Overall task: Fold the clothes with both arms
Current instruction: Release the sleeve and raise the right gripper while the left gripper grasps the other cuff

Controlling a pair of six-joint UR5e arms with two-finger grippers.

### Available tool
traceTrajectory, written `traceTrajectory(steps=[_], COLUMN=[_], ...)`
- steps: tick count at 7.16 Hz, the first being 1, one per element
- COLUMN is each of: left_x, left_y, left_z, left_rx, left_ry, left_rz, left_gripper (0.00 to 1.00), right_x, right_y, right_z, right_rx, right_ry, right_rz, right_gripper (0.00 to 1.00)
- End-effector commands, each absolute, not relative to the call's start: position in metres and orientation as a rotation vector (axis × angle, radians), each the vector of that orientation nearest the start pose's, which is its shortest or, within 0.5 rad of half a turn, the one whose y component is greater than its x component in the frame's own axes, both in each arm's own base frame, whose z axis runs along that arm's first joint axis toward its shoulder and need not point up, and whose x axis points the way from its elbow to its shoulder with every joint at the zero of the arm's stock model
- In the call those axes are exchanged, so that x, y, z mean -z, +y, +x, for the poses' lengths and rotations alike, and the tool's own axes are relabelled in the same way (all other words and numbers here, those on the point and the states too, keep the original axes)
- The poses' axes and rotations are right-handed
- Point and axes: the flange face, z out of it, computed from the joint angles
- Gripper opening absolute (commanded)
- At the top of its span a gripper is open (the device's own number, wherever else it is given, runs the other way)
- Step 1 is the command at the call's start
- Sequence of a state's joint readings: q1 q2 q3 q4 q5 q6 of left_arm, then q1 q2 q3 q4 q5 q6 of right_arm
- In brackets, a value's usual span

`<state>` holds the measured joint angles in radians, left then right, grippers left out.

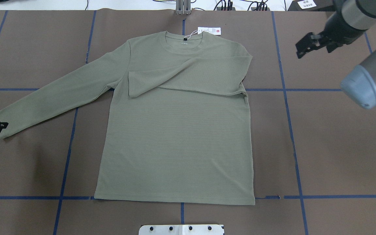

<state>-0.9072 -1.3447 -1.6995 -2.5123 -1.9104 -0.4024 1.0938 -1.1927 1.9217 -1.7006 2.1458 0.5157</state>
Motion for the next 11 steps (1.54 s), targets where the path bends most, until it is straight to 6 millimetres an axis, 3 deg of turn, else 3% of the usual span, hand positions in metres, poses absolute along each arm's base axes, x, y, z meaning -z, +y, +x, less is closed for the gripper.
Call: traceTrajectory(steps=[1, 2, 6, 10, 11], left_x=[-0.633, -0.633, -0.636, -0.642, -0.643], left_y=[-0.39, -0.388, -0.381, -0.381, -0.38], left_z=[0.204, 0.21, 0.22, 0.22, 0.219], left_rx=[-0.425, -0.435, -0.461, -0.462, -0.462], left_ry=[0.678, 0.675, 0.677, 0.671, 0.67], left_rz=[0.558, 0.559, 0.549, 0.54, 0.538], left_gripper=[1.0, 0.96, 0.59, 0.59, 0.5], right_x=[-0.341, -0.341, -0.337, -0.338, -0.338], right_y=[-0.531, -0.531, -0.53, -0.53, -0.53], right_z=[-0.157, -0.157, -0.156, -0.157, -0.157], right_rx=[0.163, 0.163, 0.155, 0.154, 0.154], right_ry=[-0.766, -0.766, -0.769, -0.767, -0.767], right_rz=[0.241, 0.241, 0.247, 0.244, 0.244], right_gripper=[1.0, 1.0, 1.0, 1.0, 1.0])
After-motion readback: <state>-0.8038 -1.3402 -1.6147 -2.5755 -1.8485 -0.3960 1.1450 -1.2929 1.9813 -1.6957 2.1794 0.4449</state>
